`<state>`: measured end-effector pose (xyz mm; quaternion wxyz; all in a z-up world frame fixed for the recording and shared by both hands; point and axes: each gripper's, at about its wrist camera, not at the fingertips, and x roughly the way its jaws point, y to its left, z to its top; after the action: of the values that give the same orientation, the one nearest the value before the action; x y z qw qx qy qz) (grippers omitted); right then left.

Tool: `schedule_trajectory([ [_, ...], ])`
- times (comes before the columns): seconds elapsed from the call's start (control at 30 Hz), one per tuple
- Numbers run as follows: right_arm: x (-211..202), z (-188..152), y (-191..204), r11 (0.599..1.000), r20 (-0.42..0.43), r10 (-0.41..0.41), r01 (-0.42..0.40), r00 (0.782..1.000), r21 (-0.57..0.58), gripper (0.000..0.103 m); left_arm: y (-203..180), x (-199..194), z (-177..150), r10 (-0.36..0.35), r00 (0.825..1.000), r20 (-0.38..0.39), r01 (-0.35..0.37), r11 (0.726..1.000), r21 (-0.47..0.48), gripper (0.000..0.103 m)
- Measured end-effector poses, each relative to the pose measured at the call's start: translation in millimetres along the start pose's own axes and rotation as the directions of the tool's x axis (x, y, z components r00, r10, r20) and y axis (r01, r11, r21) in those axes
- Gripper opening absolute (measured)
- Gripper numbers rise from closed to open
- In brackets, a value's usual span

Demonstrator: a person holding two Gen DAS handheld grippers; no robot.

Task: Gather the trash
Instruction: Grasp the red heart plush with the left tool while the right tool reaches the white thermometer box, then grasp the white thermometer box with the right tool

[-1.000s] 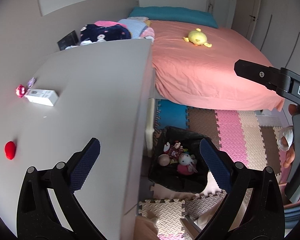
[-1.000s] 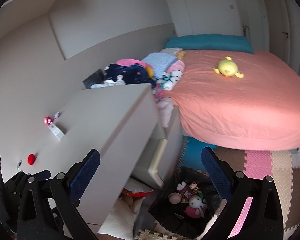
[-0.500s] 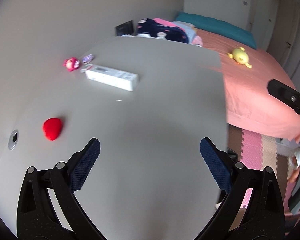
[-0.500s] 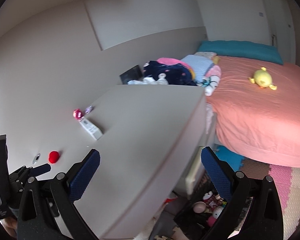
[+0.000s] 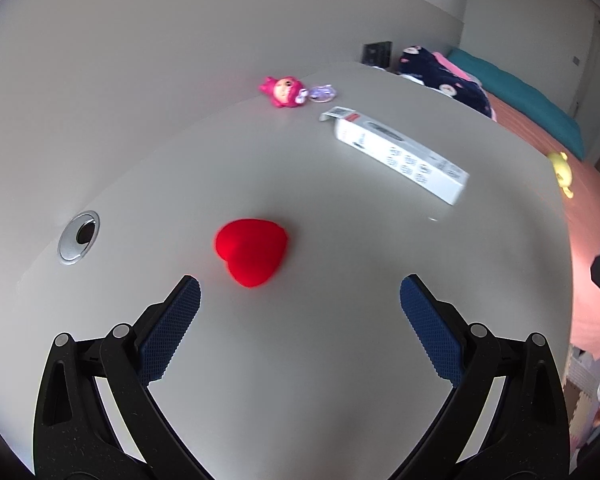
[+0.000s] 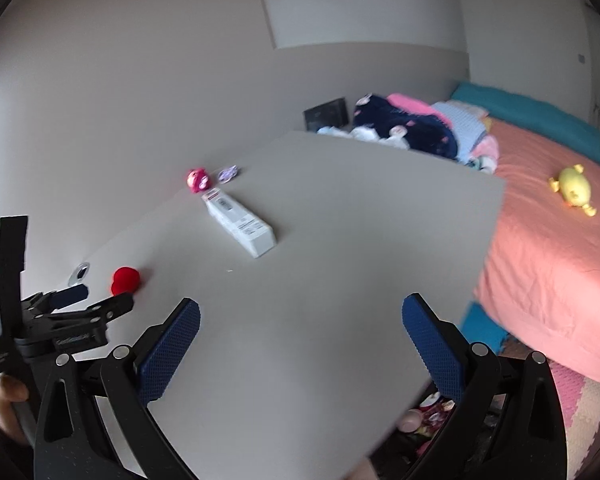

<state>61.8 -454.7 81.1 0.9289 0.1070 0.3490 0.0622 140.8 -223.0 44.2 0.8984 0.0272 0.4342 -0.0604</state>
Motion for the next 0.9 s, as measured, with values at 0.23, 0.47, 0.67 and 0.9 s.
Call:
schedule_trajectory([
  [0.23,30,19,18,0.999,-0.036,0.045,-0.045,0.998,0.002,0.101,11,22,9,0.017,1.0,-0.02,-0.017,1.0,0.005,0.097],
  [0.47,65,51,46,0.996,-0.05,0.071,-0.074,0.996,-0.058,0.101,14,39,13,0.029,0.999,-0.035,-0.029,0.999,0.016,0.097],
  [0.67,113,61,81,0.975,-0.107,0.027,-0.05,0.994,-0.217,0.101,18,50,10,0.035,0.998,-0.043,-0.035,0.999,0.003,0.076],
  [0.9,159,64,83,0.973,-0.163,-0.016,-0.022,0.986,-0.228,0.076,21,46,10,0.028,1.0,-0.014,-0.028,1.0,-0.003,0.05],
])
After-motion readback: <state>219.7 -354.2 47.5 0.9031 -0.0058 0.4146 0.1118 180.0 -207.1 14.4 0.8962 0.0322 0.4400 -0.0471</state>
